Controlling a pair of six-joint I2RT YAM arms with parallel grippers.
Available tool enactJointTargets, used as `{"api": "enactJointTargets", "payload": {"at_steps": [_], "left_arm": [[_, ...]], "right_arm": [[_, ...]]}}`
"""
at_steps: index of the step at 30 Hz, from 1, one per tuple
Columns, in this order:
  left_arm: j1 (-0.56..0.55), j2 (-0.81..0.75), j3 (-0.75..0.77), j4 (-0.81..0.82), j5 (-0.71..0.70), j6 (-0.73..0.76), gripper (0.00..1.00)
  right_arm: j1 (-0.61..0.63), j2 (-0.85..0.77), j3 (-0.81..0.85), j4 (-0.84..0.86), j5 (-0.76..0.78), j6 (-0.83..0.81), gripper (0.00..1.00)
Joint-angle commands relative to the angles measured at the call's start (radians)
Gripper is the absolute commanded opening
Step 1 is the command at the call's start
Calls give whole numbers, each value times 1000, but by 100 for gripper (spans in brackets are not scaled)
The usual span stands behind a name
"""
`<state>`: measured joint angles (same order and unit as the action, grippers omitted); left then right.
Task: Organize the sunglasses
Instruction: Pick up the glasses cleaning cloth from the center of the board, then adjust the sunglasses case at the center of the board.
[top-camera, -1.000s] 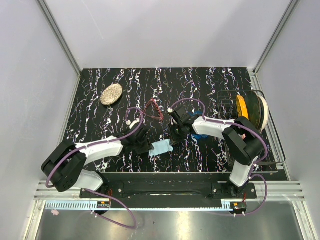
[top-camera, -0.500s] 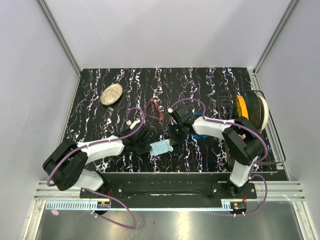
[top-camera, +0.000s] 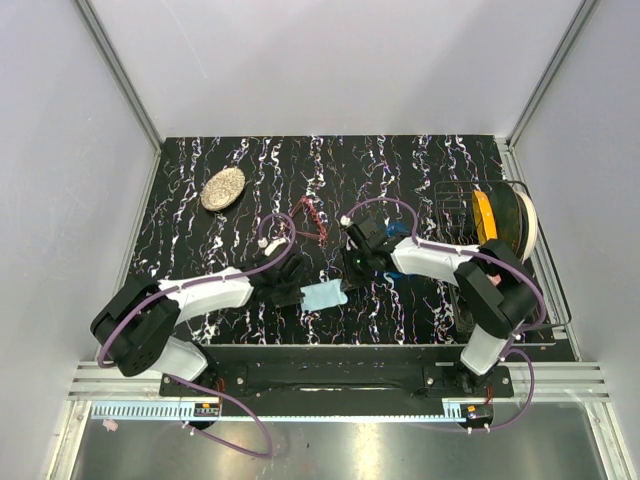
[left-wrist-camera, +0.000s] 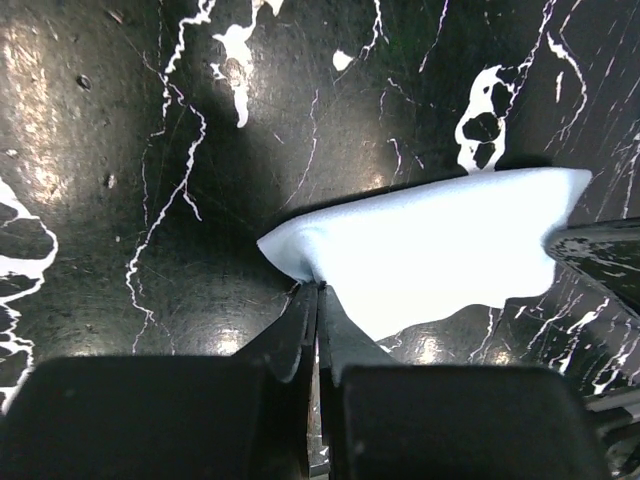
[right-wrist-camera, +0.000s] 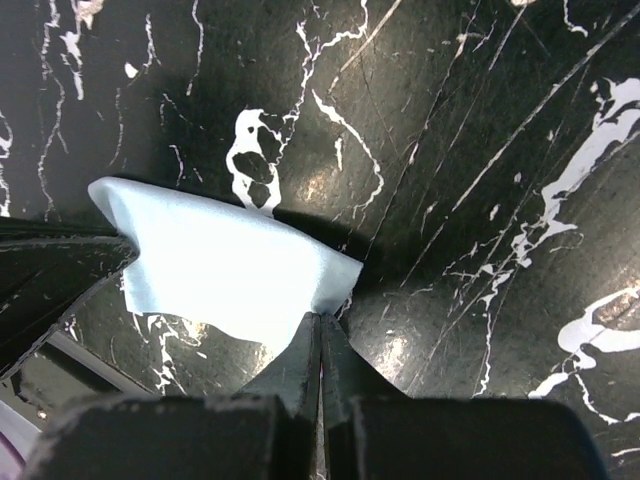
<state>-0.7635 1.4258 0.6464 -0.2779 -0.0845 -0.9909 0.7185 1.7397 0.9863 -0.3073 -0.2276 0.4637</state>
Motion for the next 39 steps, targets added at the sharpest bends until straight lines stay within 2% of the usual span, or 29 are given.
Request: {"api": "enactJointTargets", "payload": {"at_steps": [1, 15, 20, 27, 39], "left_arm": [[-5, 7, 61, -69, -49, 90, 0], [-7, 50, 351, -98, 29, 328, 0], [-5, 93, 442, -99, 46, 391, 0], [-5, 197, 578, -69, 75, 475, 0], [-5, 419, 907, -44, 195, 594, 0]], "right_arm": [[10, -100, -20, 68, 19, 44, 0], [10, -249, -54, 96, 157, 124, 0], [10, -310, -74, 88, 287, 167, 0], [6, -377, -72, -7, 531, 217, 0], [-28, -425, -69, -130, 757, 319, 0]]}}
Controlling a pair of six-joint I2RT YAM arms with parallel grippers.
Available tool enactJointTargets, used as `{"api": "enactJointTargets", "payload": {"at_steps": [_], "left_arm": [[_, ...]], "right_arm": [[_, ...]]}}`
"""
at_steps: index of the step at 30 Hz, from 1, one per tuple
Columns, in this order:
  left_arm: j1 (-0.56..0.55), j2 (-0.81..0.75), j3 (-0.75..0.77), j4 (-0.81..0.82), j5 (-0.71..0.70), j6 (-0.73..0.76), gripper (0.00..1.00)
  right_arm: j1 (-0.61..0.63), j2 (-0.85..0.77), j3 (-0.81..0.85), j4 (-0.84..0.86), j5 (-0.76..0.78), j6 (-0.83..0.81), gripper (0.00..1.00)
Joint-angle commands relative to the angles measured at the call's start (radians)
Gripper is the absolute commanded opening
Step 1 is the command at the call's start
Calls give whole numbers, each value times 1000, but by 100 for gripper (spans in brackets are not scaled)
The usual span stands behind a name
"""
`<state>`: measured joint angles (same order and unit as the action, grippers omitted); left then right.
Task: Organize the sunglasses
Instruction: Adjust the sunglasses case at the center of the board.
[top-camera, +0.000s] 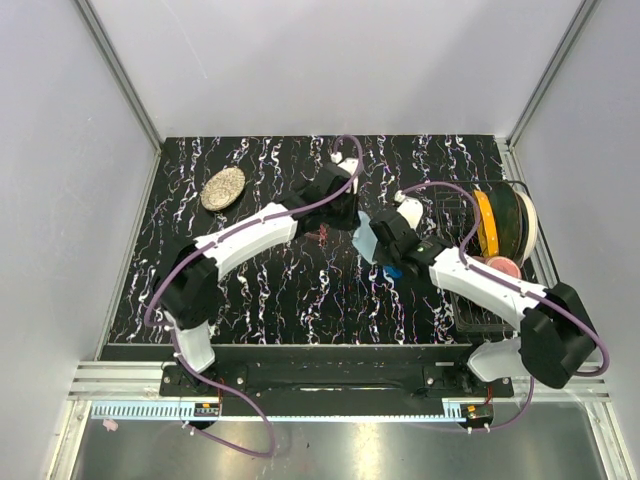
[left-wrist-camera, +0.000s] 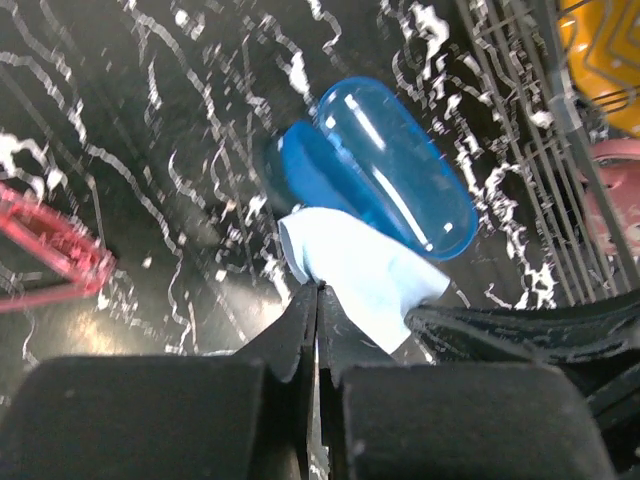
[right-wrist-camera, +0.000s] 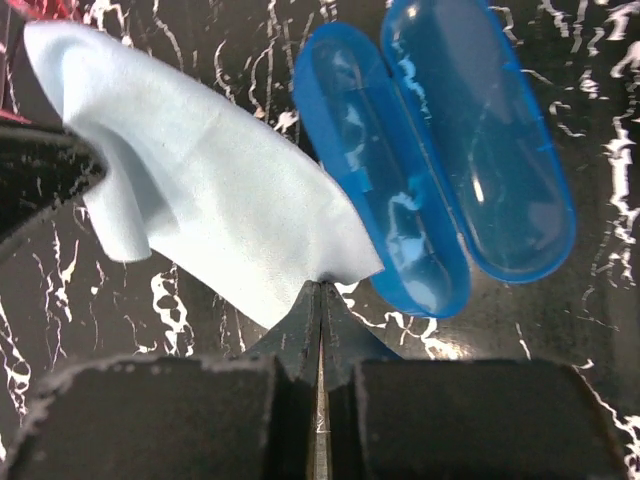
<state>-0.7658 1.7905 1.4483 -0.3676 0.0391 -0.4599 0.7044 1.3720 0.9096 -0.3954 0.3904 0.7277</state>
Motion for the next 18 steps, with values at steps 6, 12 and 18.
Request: {"api": "enactJointTargets", "payload": {"at_steps": [6, 12, 18], "left_arm": [[-3, 142, 187, 111, 157, 69, 0], [-4, 219, 239, 171, 239, 73, 0], [-3, 285, 293, 205, 268, 89, 0]], "right_arm": [[-36, -85, 2, -62, 206, 88, 0], [-52, -67, 17, -79, 238, 104, 0], [-57, -30, 23, -86, 255, 124, 0]]}}
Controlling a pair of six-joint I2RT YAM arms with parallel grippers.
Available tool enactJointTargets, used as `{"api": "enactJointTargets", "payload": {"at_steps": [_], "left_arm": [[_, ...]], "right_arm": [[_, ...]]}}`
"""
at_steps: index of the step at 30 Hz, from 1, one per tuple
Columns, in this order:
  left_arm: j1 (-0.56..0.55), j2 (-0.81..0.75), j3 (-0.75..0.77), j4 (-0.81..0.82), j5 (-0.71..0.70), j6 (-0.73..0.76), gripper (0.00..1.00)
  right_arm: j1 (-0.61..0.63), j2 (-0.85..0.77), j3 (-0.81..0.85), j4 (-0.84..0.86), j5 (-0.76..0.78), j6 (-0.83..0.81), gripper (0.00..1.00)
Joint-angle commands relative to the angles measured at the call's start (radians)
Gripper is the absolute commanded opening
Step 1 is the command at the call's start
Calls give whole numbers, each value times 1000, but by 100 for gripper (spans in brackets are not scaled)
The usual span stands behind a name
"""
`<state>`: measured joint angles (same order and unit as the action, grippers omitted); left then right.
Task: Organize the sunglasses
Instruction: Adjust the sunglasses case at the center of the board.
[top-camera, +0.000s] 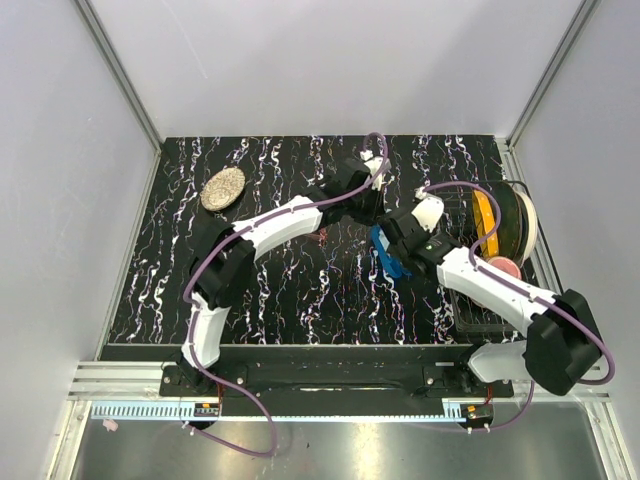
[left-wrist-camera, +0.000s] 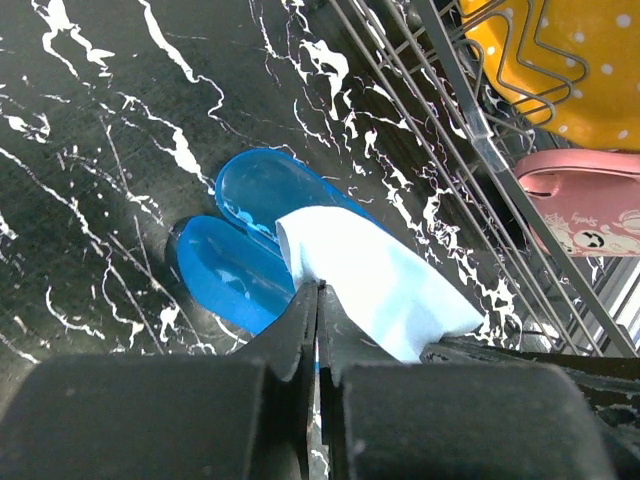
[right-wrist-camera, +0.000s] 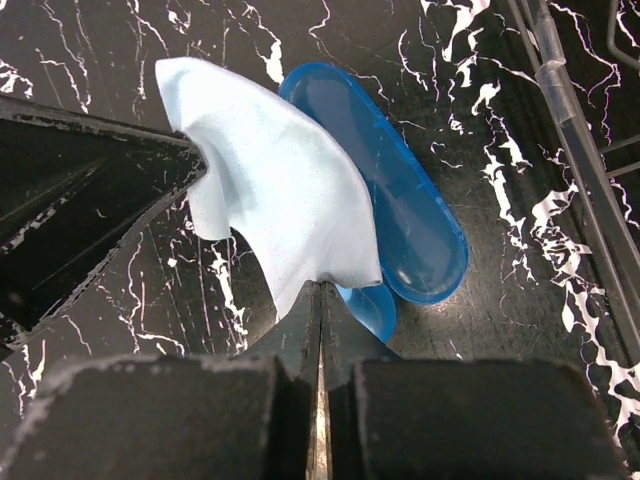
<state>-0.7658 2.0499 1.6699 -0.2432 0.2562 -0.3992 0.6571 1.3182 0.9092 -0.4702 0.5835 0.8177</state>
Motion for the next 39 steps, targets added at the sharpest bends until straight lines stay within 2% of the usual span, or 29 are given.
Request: {"api": "enactJointTargets", "payload": {"at_steps": [1, 13, 23, 39], "left_arm": [[-4, 39, 76, 79, 49, 31, 0], [-3, 113, 91, 47, -11, 46, 0], [-1, 119, 47, -8, -64, 56, 0], [-1, 121, -48, -28, -61, 28, 0]], "right_arm": [[-11, 29, 25, -12, 65, 37, 0], [-22, 137, 68, -12, 62, 31, 0], [-24, 187, 59, 19, -28, 14, 0], [-25, 219, 46, 91, -152, -106, 0]]}}
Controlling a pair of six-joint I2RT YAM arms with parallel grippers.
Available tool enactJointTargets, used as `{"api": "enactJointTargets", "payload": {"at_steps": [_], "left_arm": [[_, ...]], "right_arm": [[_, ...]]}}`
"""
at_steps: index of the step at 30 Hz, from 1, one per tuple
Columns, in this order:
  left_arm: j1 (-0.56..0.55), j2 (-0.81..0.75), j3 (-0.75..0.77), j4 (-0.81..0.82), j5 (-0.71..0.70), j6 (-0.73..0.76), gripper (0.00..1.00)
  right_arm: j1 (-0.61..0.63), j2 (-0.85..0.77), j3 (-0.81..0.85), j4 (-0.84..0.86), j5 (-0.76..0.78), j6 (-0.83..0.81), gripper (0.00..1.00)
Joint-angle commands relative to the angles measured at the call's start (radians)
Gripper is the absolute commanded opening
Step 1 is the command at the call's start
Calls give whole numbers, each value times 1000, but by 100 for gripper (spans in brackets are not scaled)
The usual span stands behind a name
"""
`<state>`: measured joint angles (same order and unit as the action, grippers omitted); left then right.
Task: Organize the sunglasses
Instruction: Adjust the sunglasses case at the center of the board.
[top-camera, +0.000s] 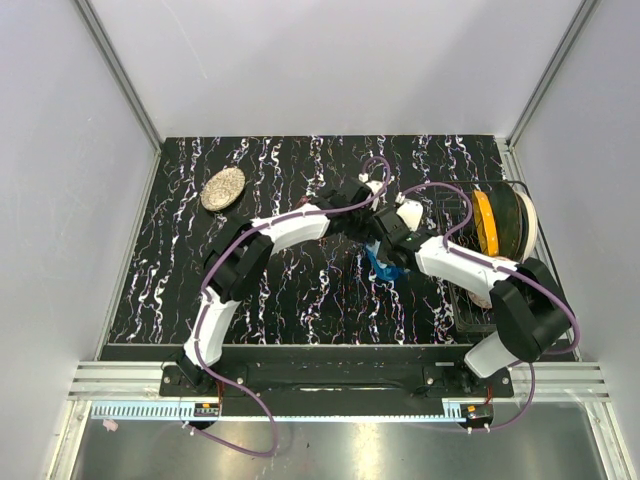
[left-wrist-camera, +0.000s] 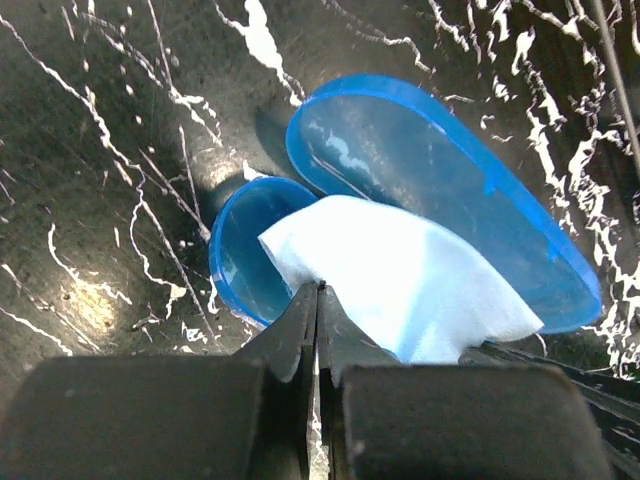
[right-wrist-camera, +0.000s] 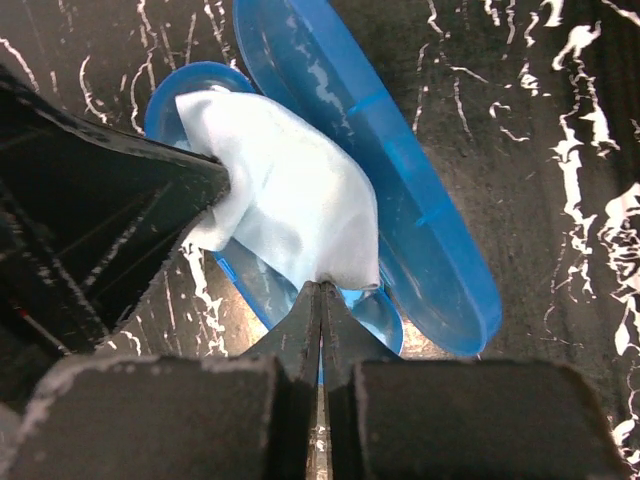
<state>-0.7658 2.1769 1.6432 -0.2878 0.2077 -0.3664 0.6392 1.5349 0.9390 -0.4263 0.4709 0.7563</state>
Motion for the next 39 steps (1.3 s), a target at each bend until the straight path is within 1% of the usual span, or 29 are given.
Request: {"api": "enactJointTargets", "payload": {"at_steps": [1, 6, 12, 15, 18, 22, 26, 29, 39], "left_arm": [[-3, -12, -32, 15, -14, -5, 0], [-1, -63, -115, 16, -27, -20, 0], [-3, -120, -226, 30, -18, -77, 0], [-3, -150, -279, 33, -22, -124, 0], [-1, -172, -313, -2, -30, -193, 0], [-7, -216, -397, -20, -31, -294, 0], [-23, -304, -474, -17, -80, -338, 0], [-26, -341, -497, -14, -97, -341, 0], [-36, -382, -487, -14, -140, -306, 0]], "right_arm": [[-6, 4, 15, 49, -47, -48, 0], [-7, 8, 0, 70, -100, -83, 0], [-6, 36, -8, 100, -196, -126, 0], [-6, 50, -6, 104, -230, -140, 0], [-6, 53, -3, 107, -255, -153, 0], [-6, 42, -9, 107, -275, -172, 0], [-6, 24, -20, 103, -293, -195, 0], [-6, 13, -29, 106, -310, -204, 0], [-6, -19, -68, 167, -319, -190, 0]]}}
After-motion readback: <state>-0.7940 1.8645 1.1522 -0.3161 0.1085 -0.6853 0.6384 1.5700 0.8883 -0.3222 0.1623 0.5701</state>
